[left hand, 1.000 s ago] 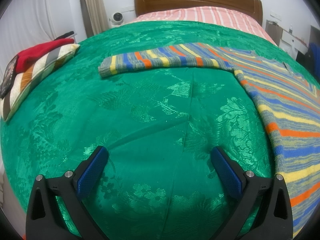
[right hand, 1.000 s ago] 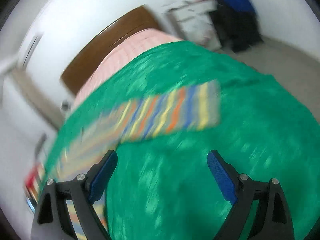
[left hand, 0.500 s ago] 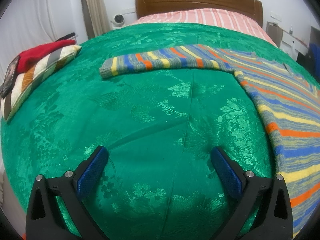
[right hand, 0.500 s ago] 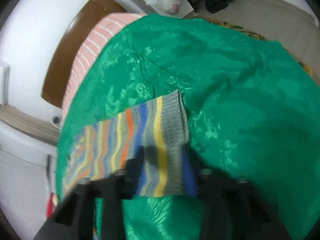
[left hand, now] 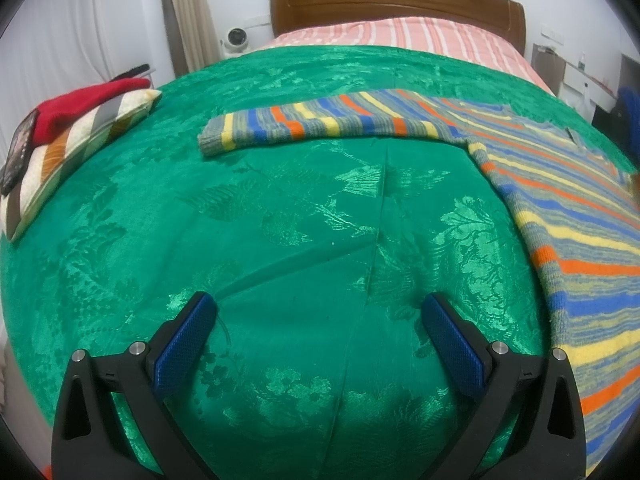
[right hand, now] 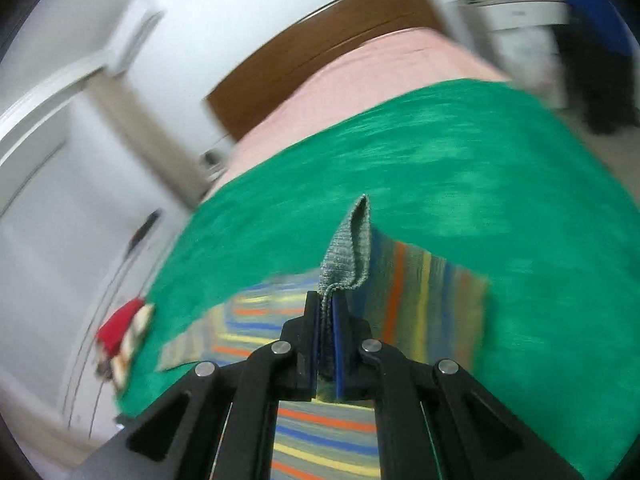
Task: Fold small clothes
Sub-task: 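Grasp the remaining sleeve cuff with the right tool and lift it, then lay the held sleeve across the sweater body and open the right tool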
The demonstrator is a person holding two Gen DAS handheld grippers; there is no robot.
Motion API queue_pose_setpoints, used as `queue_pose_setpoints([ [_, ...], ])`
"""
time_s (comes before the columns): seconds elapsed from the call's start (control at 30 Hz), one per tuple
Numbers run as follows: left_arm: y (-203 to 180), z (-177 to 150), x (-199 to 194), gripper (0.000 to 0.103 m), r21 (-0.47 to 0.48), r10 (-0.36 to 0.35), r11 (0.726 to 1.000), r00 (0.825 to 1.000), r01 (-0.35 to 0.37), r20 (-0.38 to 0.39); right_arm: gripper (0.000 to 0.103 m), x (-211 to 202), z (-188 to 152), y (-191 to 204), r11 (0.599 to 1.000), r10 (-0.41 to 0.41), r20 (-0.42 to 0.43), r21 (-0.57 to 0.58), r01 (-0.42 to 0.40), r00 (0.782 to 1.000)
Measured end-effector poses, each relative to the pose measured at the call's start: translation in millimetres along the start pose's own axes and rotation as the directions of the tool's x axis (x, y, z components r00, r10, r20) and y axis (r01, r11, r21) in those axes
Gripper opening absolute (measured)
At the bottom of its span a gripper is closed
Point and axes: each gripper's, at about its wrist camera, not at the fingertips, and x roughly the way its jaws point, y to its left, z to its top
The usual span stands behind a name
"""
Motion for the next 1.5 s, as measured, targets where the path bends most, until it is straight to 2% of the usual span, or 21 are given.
queue_pose_setpoints([
  [0.07,0.1,0.0,0.0,0.103,0.000,-0.001,1.000,1.000,0.001,0.001,0.009,32.2,-4.3,30.6,0.998,0.060,-0.039,-0.033,-0.061,0.997],
  [0.13,0.4,0.0,0.0,0.103,-0.002,-0.002,1.000,1.000,0.002,0.003,0.025,69.2,-15.4,50.0,0.990,0.140,-0.113,-0.017,-0.143,0.984],
  [0.17,0.4,-0.3,-0.2,0.103,-0.002,-0.003,1.000,1.000,0.003,0.004,0.054,84.6,-18.1,51.8,0.987,0.161,-0.145,0.004,-0.162,0.976],
  [0.2,0.5,-0.5,-0.6,0.103,-0.002,-0.003,1.000,1.000,0.003,0.005,0.068,92.1,-22.7,51.0,0.985,0.172,-0.154,0.016,-0.171,0.973],
  [0.3,0.0,-1.2,-1.1,0.103,-0.003,-0.002,1.000,1.000,0.002,0.007,0.068,82.8,-37.7,34.7,0.991,0.136,-0.116,0.001,-0.137,0.984],
  [0.4,-0.1,-1.3,-1.3,0.103,-0.003,-0.002,1.000,1.000,0.002,0.007,0.071,50.6,-51.8,-5.1,0.998,-0.061,-0.052,-0.021,0.060,0.997],
  [0.43,-0.1,-1.2,-1.3,0.103,-0.003,-0.001,1.000,1.000,0.001,0.007,0.074,32.9,-64.4,-25.1,0.981,-0.188,-0.020,-0.045,0.187,0.982],
  [0.47,0.0,-1.3,-1.3,0.103,-0.003,0.000,1.000,1.000,0.000,0.008,0.078,21.5,-75.6,-40.2,0.956,-0.286,-0.007,-0.067,0.285,0.958],
  [0.5,-0.2,-1.3,-1.4,0.103,-0.003,0.002,1.000,1.000,-0.002,0.010,0.078,13.1,-85.8,-52.7,0.927,-0.367,-0.001,-0.090,0.365,0.930],
  [0.53,-0.6,-1.9,-1.8,0.103,-0.002,0.004,1.000,1.000,-0.004,0.012,0.078,5.3,-102.5,-75.5,0.867,-0.484,-0.007,-0.139,0.479,0.875],
  [0.63,-2.1,-2.5,-2.1,0.103,-0.001,0.009,1.000,1.000,-0.009,0.020,0.079,2.7,-141.3,-115.9,0.752,-0.635,-0.027,-0.251,0.609,0.772],
  [0.67,-2.5,-2.9,-2.4,0.103,-0.001,0.010,1.000,1.000,-0.010,0.022,0.087,3.8,-151.9,-126.8,0.730,-0.658,-0.028,-0.270,0.628,0.752],
  [0.7,-2.6,-3.2,-2.6,0.103,-0.001,0.011,1.000,1.000,-0.011,0.025,0.100,1.9,-162.3,-138.6,0.723,-0.665,-0.017,-0.264,0.638,0.747],
  [0.73,-2.5,-3.3,-2.8,0.103,-0.002,0.011,1.000,1.000,-0.011,0.027,0.103,-3.3,-162.5,-144.7,0.730,-0.663,-0.009,-0.227,0.644,0.748],
  [0.8,-1.6,-3.5,-2.4,0.103,-0.004,0.009,1.000,1.000,-0.009,0.030,0.103,-3.7,-158.4,-151.9,0.751,-0.648,-0.038,-0.199,0.630,0.761],
  [0.97,-1.0,-4.3,-2.3,0.103,-0.007,0.006,1.000,0.999,-0.006,0.032,0.103,-1.5,-155.9,-152.6,0.740,-0.660,-0.043,-0.210,0.639,0.750],
  [1.1,-1.1,-4.9,-2.6,0.103,-0.006,0.007,1.000,0.999,-0.007,0.033,0.103,8.0,-157.4,-137.2,0.741,-0.659,-0.044,-0.209,0.638,0.751],
  [1.5,-0.4,-8.4,-4.9,0.103,-0.012,0.002,1.000,0.999,-0.001,0.055,0.103,10.9,-156.9,-135.7,0.741,-0.660,-0.045,-0.209,0.639,0.750],
])
